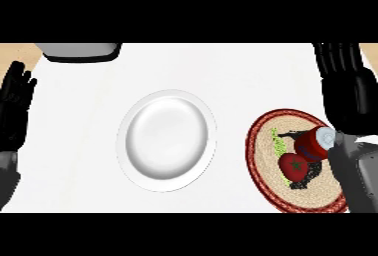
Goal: Pick the can from the placemat and place it in the plate
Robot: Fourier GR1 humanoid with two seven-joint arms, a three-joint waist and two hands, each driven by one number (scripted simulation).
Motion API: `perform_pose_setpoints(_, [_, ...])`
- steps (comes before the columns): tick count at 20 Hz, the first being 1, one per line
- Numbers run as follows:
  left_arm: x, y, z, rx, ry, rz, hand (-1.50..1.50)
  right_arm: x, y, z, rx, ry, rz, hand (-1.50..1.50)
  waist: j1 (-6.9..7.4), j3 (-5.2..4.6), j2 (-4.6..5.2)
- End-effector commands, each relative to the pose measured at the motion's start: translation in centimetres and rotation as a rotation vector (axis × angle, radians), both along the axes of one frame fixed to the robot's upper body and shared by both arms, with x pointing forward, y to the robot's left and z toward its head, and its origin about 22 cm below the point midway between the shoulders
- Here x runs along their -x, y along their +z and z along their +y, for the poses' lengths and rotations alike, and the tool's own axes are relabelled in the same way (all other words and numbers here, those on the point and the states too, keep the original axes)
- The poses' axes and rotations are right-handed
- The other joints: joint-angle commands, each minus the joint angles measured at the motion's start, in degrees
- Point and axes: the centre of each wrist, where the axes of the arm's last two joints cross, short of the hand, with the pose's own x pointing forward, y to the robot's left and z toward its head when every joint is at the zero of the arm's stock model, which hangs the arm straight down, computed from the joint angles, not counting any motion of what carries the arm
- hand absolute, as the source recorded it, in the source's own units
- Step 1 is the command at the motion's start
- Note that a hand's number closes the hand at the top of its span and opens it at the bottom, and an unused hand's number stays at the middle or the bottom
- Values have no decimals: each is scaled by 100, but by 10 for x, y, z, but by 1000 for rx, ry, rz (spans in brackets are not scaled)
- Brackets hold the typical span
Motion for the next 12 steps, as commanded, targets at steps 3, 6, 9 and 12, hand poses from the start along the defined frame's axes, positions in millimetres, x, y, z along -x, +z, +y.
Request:
perform_pose_setpoints(3, [18, -44, -34, 92, -84, 226, 0, -22, 24, -44, 46, 220, -10, 150, 59, -211, 23])
perform_pose_setpoints(6, [42, -96, -53, 175, -135, 442, 0, -22, 44, -64, 162, 398, -22, 150, 22, -210, 163])
perform_pose_setpoints(9, [41, -101, -88, 258, -248, 451, 0, -28, 32, -130, 392, 50, 35, 150, 91, -216, 201])
perform_pose_setpoints(12, [39, -103, -102, 257, -255, 478, 0, -22, -12, -172, 212, 99, -15, -150, 59, -196, 134])
